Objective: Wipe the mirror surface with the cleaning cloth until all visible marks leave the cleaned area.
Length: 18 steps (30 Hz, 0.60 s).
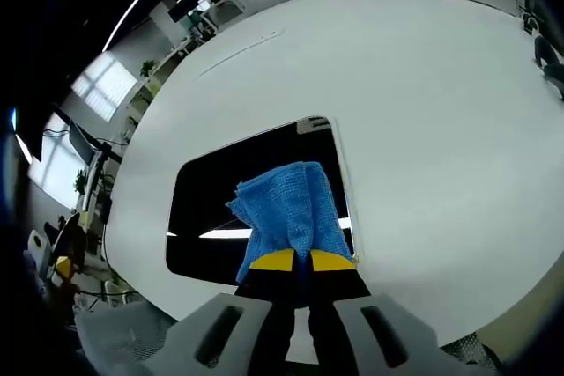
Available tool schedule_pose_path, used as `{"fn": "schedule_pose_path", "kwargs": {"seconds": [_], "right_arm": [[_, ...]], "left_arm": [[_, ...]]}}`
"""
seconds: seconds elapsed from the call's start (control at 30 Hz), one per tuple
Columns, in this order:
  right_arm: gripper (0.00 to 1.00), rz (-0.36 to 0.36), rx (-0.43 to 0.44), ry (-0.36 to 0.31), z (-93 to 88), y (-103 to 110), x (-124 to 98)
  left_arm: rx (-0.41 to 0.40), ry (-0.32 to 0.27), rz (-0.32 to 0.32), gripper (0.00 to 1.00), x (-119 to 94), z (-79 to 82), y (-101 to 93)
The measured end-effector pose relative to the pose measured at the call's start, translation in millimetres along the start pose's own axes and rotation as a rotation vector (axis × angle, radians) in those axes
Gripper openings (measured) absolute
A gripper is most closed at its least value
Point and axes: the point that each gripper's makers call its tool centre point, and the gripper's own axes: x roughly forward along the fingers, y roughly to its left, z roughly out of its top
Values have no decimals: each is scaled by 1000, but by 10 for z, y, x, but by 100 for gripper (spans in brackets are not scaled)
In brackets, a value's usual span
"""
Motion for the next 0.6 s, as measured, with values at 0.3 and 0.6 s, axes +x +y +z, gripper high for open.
{"fn": "schedule_pose_path", "kwargs": {"seconds": [0.3, 0.6], "right_arm": [[0, 19, 5, 8, -24, 128, 51], [0, 9, 18, -6, -16, 193, 102]], "left_arm": [[-5, -8, -2, 99, 17, 19, 7], [-4, -7, -10, 99, 65, 8, 23]]}}
